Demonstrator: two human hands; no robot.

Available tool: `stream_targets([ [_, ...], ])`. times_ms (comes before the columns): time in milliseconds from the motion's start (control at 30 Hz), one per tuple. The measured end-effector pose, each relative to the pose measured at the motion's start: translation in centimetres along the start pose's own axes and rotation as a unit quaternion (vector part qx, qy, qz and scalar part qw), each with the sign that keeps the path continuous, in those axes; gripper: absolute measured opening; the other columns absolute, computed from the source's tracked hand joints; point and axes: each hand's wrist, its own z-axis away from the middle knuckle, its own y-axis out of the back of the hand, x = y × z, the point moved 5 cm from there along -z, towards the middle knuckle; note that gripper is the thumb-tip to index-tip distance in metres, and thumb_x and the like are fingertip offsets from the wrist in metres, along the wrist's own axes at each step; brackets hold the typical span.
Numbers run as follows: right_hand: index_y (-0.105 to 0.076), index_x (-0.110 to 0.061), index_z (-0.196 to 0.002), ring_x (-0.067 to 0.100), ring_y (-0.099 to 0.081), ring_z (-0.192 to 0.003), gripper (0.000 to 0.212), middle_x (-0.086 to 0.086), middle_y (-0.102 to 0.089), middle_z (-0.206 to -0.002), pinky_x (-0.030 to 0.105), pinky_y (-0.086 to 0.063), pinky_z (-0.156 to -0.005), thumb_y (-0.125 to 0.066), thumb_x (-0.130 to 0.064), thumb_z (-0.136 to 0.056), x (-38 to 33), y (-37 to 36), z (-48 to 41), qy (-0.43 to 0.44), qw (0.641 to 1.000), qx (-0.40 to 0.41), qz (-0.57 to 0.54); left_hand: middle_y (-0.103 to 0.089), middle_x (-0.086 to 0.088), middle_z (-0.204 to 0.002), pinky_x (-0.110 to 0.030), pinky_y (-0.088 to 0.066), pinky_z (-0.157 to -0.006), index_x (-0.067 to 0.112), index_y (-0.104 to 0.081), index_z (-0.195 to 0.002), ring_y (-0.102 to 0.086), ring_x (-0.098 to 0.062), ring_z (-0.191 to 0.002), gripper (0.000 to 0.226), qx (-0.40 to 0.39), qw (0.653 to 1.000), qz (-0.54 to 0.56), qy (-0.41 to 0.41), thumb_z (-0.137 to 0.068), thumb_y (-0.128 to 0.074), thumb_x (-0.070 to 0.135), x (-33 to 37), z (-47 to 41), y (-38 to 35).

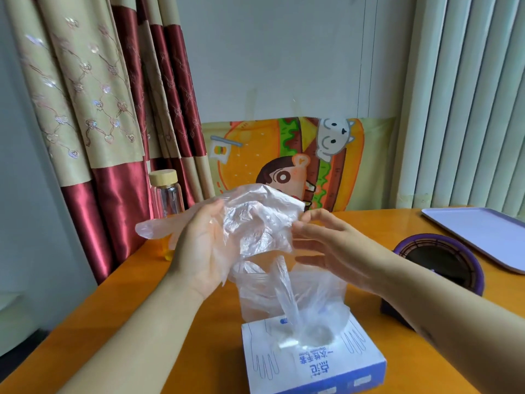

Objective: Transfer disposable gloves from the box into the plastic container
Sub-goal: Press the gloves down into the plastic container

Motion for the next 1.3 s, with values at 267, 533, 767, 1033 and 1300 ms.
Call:
stream_targets([
  [267, -0.044, -0.019, -0.083, 0.010, -0.053, -0.066, 0.035, -0.003, -0.052, -0.065, 0.036, -0.048, -0.078, -0.077, -0.025, -0.072, -2.3, 1.3, -3.7, 0.125, 0.971, 0.155, -0.135, -0.065, -0.019, -0.106, -0.039, -0.055, -0.084, -0.003, -0.044, -0.138, -0.068, -0.027, -0.090, 0.053, 0.007, 0.998, 0.038, 0.047, -0.090, -0.042, 0.021, -0.8, -2.6, -1.7],
  [533, -0.060, -0.020, -0.092, 0.017, -0.064, -0.078, 0.023, 0.004, -0.069, -0.096, 0.029, -0.053, -0.068, -0.064, 0.002, -0.085, -7.1, 2.6, -7.8, 0.205, 0.971, 0.119, -0.023, -0.070, -0.016, -0.100, -0.035, -0.056, -0.075, 0.005, -0.055, -0.118, -0.069, -0.026, -0.086, 0.036, -0.045, 0.998, 0.034, 0.021, -0.090, -0.035, 0.015, 0.6, -7.3, -2.9],
  [767, -0.053, -0.022, -0.133, 0.025, -0.062, -0.108, 0.058, -0.001, -0.058, -0.129, 0.040, -0.050, -0.097, -0.060, 0.008, -0.084, 0.9, 5.9, -8.8, 0.020, 0.977, 0.057, 0.206, -0.057, -0.008, -0.097, -0.042, -0.049, -0.088, 0.004, -0.054, -0.107, -0.060, -0.027, -0.106, 0.021, 0.257, 0.964, 0.046, 0.051, -0.094, -0.038, 0.005, -3.8, -8.0, 7.4],
  [1033, -0.046, -0.018, -0.139, 0.023, -0.070, -0.087, 0.067, 0.008, -0.064, -0.120, 0.033, -0.059, -0.077, -0.068, -0.002, -0.078, 5.9, 6.8, -10.4, -0.122, 0.882, 0.005, 0.456, -0.061, 0.013, -0.110, -0.004, -0.042, -0.071, 0.028, -0.060, -0.110, -0.058, -0.004, -0.092, 0.025, -0.050, 0.811, -0.564, -0.147, -0.093, -0.056, 0.011, -1.9, -9.1, 1.0],
  [1300, -0.030, -0.010, -0.147, 0.023, -0.046, -0.126, 0.076, 0.004, -0.042, -0.144, 0.030, -0.042, -0.101, -0.069, -0.019, -0.082, 7.2, 6.0, -11.1, -0.162, 0.684, -0.105, 0.703, -0.038, -0.004, -0.150, -0.028, -0.044, -0.085, 0.024, -0.026, -0.151, -0.049, -0.026, -0.126, 0.066, -0.373, 0.398, -0.810, 0.217, -0.094, -0.045, -0.001, -12.3, -8.8, -0.5],
])
